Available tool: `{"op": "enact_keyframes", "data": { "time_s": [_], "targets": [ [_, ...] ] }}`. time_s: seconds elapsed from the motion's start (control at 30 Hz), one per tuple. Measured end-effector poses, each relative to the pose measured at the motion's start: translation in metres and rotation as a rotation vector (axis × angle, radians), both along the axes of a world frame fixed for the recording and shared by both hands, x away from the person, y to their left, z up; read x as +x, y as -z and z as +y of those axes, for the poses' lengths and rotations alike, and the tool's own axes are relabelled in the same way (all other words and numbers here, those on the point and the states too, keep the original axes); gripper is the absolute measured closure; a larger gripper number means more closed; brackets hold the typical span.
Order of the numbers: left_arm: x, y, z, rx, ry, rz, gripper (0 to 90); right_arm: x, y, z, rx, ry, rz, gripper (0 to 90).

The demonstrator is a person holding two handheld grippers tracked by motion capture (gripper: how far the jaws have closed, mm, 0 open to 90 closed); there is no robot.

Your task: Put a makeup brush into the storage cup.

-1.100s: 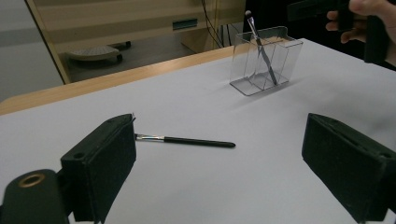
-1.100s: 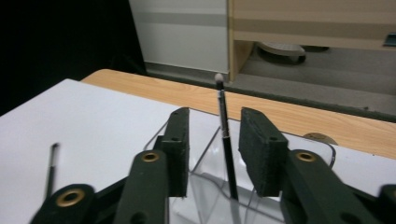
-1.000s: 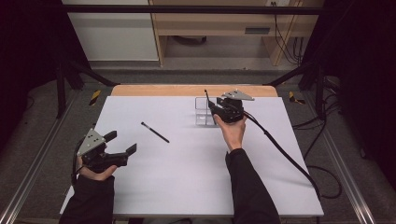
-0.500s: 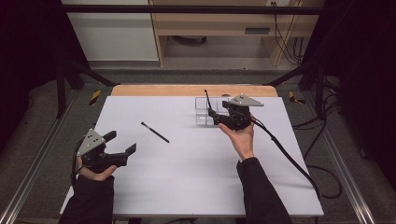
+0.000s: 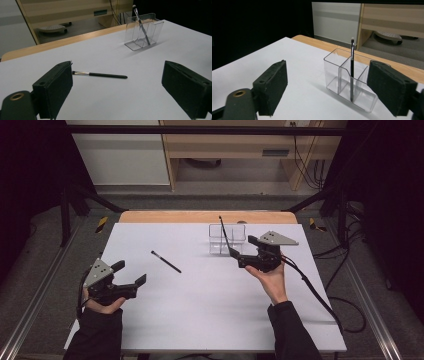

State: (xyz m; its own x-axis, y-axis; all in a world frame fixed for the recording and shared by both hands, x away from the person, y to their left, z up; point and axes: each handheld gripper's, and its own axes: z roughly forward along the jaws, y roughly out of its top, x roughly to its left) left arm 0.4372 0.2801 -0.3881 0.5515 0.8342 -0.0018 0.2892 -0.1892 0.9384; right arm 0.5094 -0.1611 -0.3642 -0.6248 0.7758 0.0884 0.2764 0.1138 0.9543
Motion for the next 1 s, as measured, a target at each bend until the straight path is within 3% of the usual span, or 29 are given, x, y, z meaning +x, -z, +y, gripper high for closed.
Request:
{"op": "enact_keyframes", "data": {
  "time_s": [0.13,0.5,1.0],
  "targets": [
    [0.000,0.001,0.000,-0.001,0.000,0.003,9.4,-0.008,0.001,-0.009,-0.021,0.013,0.008,12.7],
    [0.000,0.002,-0.001,0.004,0.001,0.007,9.4,-0.029,0.008,-0.028,0.008,0.023,-0.002,9.7],
    [0.001,0.005,-0.004,0.003,0.004,0.014,9.2,-0.056,0.015,-0.049,0.012,0.021,-0.024,8.0]
  ]
}}
